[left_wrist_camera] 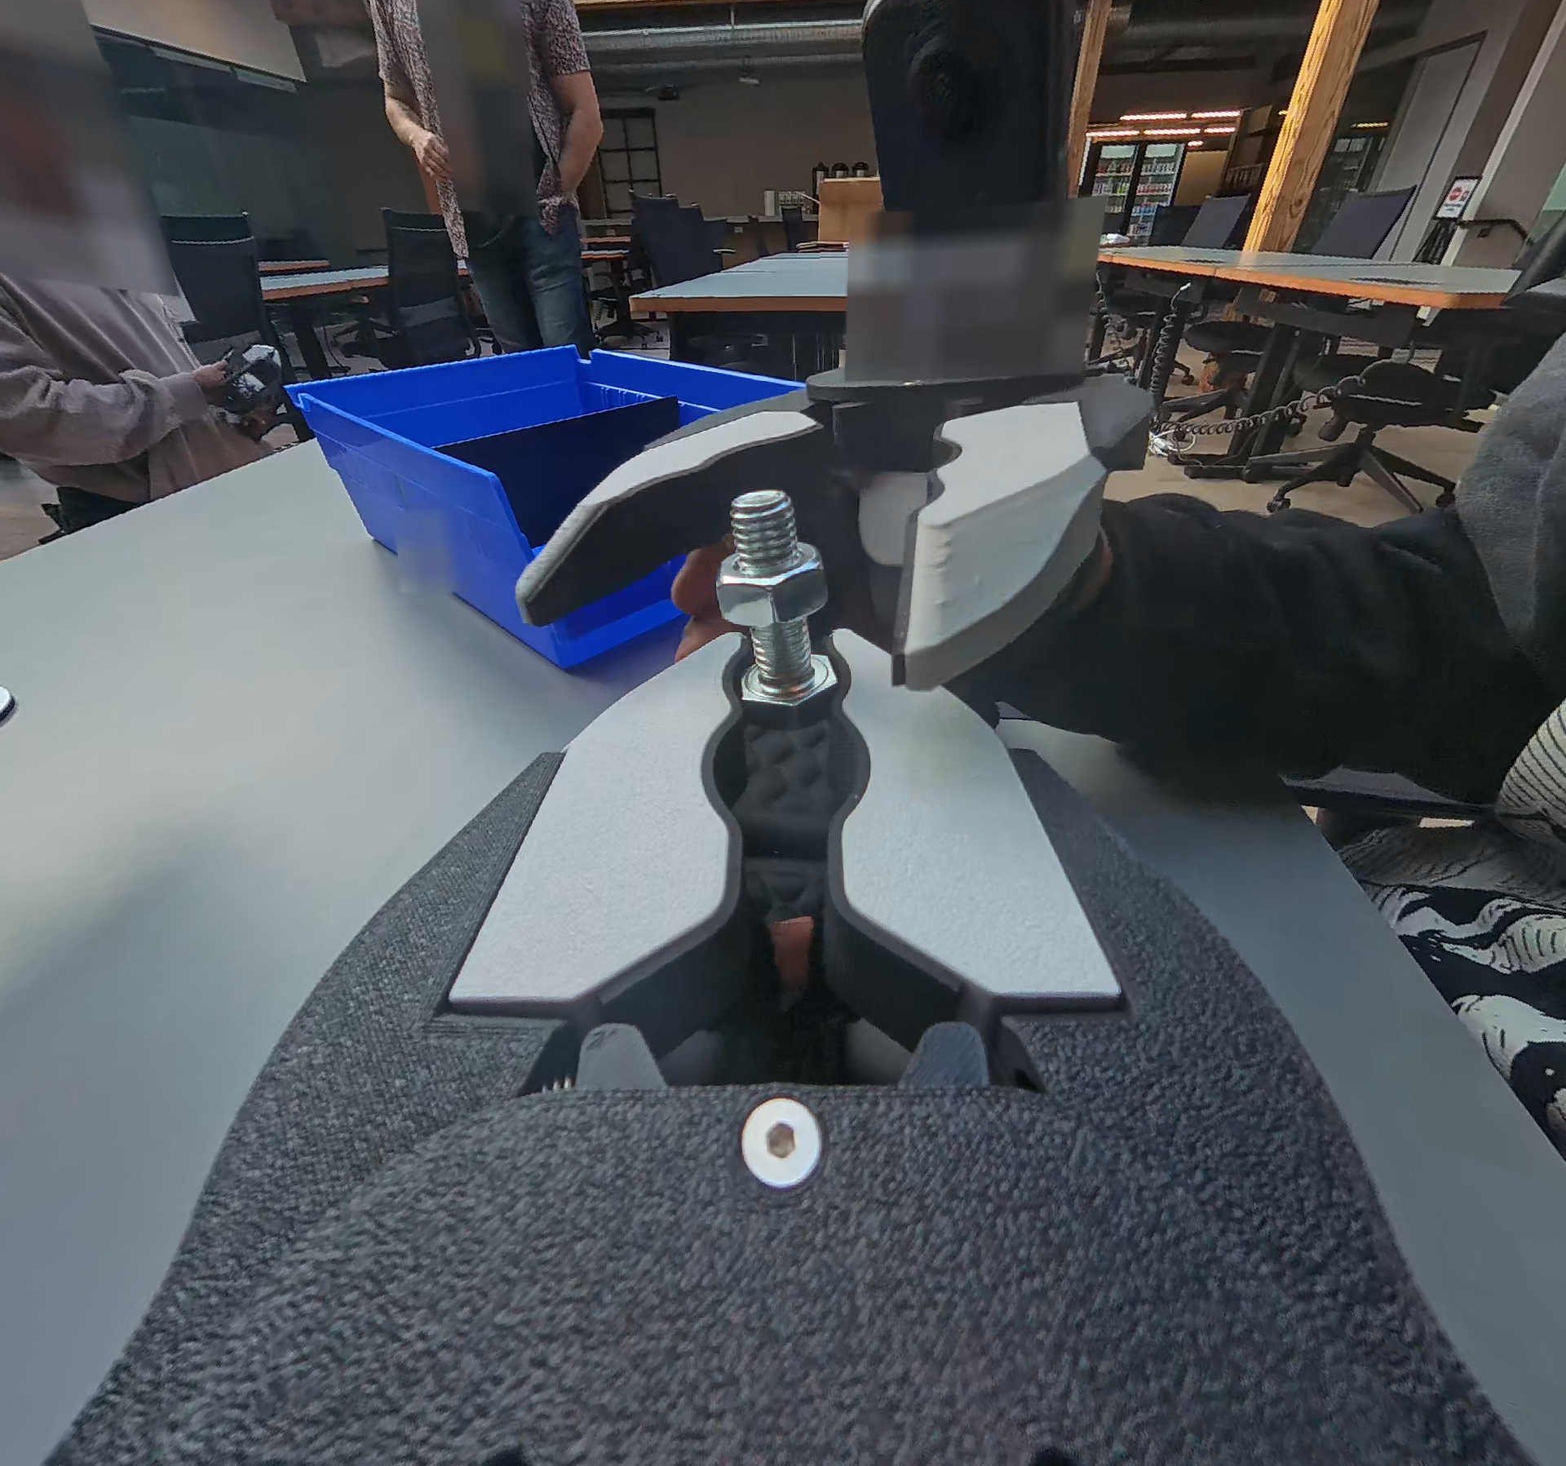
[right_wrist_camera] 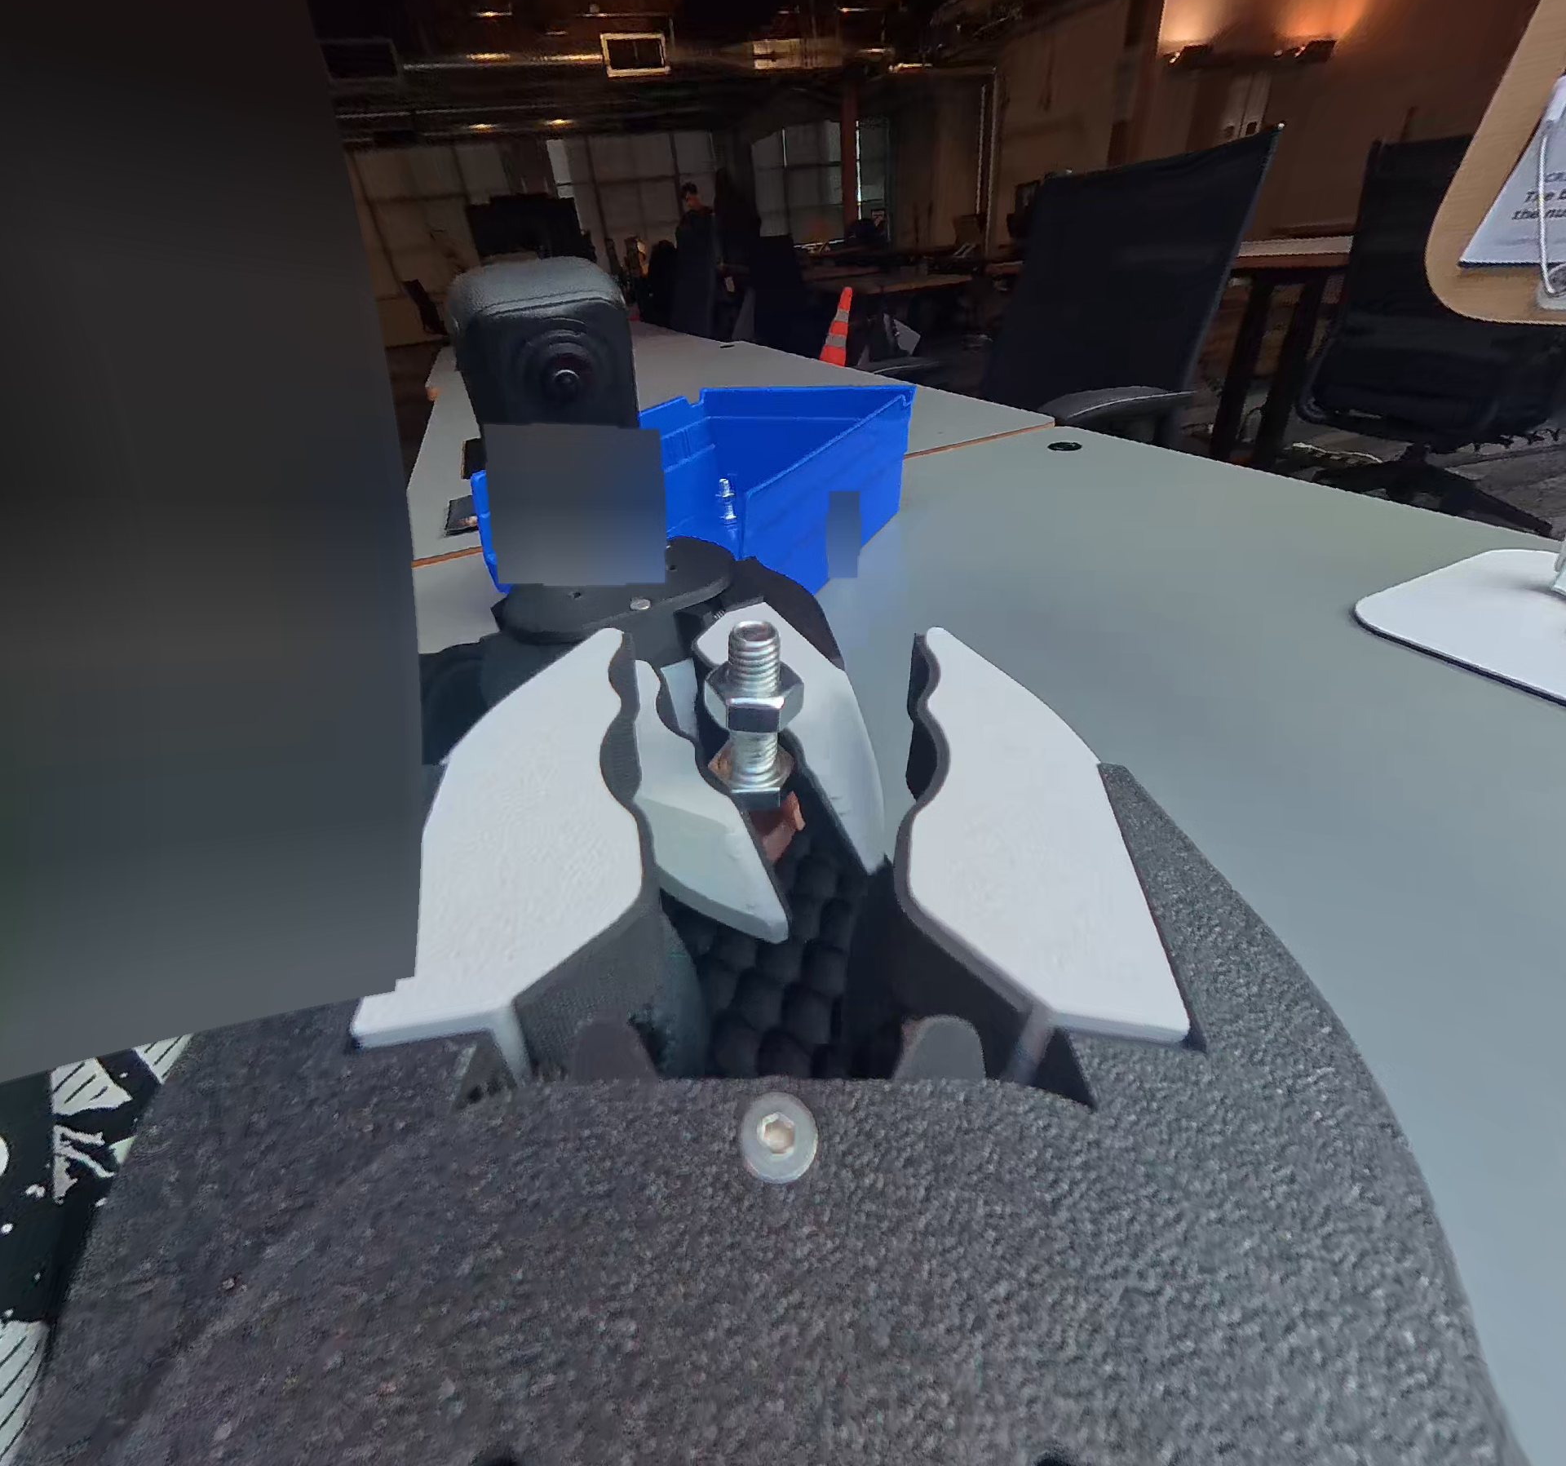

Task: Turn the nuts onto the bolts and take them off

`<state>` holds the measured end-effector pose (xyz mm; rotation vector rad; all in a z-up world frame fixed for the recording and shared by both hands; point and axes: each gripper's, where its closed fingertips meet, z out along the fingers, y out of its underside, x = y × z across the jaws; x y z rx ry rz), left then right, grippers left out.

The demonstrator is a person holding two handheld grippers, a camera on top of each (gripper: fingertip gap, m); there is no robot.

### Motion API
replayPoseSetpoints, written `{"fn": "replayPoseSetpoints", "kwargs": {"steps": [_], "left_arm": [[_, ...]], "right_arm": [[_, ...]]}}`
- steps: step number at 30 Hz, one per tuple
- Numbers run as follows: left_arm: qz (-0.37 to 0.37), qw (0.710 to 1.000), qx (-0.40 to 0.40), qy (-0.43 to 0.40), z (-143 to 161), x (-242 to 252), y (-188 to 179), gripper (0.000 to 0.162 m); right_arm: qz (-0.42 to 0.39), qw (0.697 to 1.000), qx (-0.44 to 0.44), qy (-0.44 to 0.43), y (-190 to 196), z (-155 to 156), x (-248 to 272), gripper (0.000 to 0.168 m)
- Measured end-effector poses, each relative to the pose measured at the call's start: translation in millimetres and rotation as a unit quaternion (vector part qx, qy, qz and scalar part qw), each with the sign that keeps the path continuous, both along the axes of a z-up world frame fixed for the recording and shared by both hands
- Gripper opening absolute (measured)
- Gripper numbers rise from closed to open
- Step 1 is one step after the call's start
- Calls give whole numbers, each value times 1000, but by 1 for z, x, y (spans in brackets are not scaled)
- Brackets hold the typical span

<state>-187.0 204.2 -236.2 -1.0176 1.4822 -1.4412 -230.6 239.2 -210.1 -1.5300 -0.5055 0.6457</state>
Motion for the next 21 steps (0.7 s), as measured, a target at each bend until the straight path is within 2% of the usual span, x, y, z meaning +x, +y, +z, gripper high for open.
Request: {"fn": "replayPoseSetpoints", "kwargs": {"steps": [6,15,21], "left_arm": [[-2,1000,1,0,0,0,-1,14],[-3,1000,0,0,0,0,-1,14],[-3,1000,1,0,0,0,-1,14]], "right_arm": [[-13,1000,-3,-9,8,-2,3,58],[-40,999,1,-6,-7,-1,29,58],[-76,997,2,-10,-15,-2,53,47]]}}
